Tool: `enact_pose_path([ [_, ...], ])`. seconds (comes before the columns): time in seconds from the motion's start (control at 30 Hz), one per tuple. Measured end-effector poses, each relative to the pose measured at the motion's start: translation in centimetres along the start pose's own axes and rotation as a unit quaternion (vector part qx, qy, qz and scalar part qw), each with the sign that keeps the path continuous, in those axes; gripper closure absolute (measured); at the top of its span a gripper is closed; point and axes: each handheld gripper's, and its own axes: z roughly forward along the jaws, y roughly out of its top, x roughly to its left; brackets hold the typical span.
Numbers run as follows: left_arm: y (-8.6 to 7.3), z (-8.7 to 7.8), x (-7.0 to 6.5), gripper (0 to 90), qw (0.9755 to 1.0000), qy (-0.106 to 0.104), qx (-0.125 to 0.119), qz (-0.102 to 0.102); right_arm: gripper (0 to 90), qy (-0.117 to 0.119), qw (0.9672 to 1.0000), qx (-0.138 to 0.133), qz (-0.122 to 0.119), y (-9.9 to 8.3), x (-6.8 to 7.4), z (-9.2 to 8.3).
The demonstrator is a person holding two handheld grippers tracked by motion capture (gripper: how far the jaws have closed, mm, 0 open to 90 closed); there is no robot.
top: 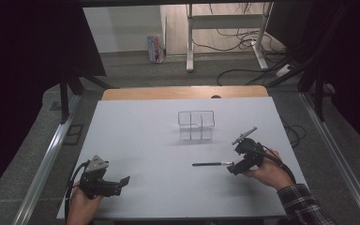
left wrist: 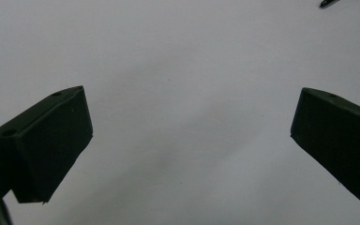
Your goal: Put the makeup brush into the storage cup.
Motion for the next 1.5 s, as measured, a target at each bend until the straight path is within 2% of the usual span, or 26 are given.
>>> enact_pose_path([
  [0.37,0.0,0.2,0.0,0.0,1.0,0.0,0.009,0.001,12.4,0.004,0.9993,0.016,-0.035,1.5,0.6,0.5],
  [0.87,0.0,0.2,0.0,0.0,1.0,0.001,0.01,0.001,17.2,0.015,0.9974,0.033,-0.063,3.8,1.8,1.6],
  [1.2,0.0,0.2,0.0,0.0,1.0,0.001,0.01,0.002,22.8,0.012,0.9936,0.054,-0.099,5.7,2.9,2.5],
  [1.5,0.0,0.2,-0.1,0.0,1.0,0.001,0.01,0.002,29.2,0.01,0.9917,0.068,-0.109,5.8,2.8,3.1],
])
